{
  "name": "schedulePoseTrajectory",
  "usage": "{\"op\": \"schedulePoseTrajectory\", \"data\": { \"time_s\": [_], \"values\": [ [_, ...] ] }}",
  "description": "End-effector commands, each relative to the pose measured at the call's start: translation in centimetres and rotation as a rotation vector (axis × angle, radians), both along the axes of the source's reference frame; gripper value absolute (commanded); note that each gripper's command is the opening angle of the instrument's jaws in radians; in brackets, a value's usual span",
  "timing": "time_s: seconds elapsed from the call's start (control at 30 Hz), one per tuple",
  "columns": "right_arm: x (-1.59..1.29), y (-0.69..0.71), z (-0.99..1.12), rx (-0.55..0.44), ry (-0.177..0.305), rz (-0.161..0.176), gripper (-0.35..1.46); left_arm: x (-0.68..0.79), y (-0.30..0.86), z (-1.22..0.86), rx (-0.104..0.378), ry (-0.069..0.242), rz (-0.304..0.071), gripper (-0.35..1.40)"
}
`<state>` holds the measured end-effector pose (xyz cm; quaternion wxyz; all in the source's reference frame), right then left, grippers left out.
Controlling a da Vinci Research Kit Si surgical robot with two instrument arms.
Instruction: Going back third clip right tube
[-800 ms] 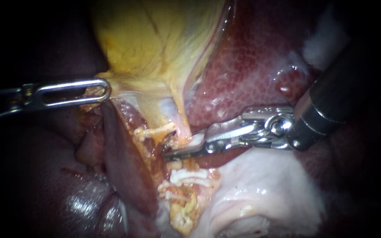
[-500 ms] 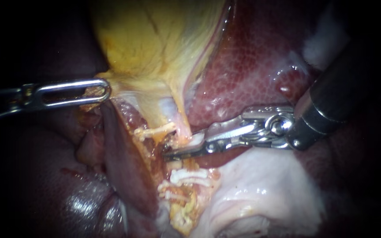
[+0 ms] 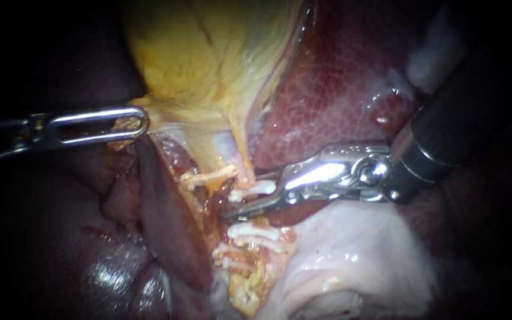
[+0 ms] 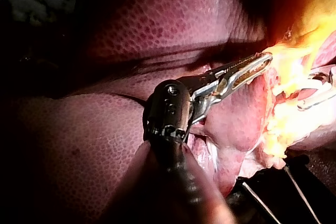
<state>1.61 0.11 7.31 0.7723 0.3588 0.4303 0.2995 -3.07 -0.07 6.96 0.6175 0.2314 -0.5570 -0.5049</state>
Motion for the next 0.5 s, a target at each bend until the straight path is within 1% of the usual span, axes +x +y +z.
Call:
{"op": "schedulePoseTrajectory", "data": {
  "time_s": [0.03,0.2,0.3,0.43,0.5],
  "values": [
    [-0.03,0.01,0.00,0.000,0.000,0.000,0.60,0.00,0.00,0.00,0.000,0.000,0.000,-0.35],
    [-0.22,0.02,0.00,-0.004,0.005,-0.009,0.60,0.00,0.00,0.00,0.000,0.000,0.000,-0.35],
    [-0.40,0.05,-0.08,-0.015,0.014,-0.023,0.60,0.00,0.00,0.00,0.000,0.000,0.000,-0.35],
    [-0.66,0.15,-0.34,-0.046,0.034,-0.053,0.60,0.00,-0.01,0.00,0.000,0.000,0.000,-0.35],
    [-0.80,0.24,-0.53,-0.077,0.054,-0.067,0.60,0.00,-0.01,0.00,-0.001,0.000,0.000,-0.35]
  ]
}}
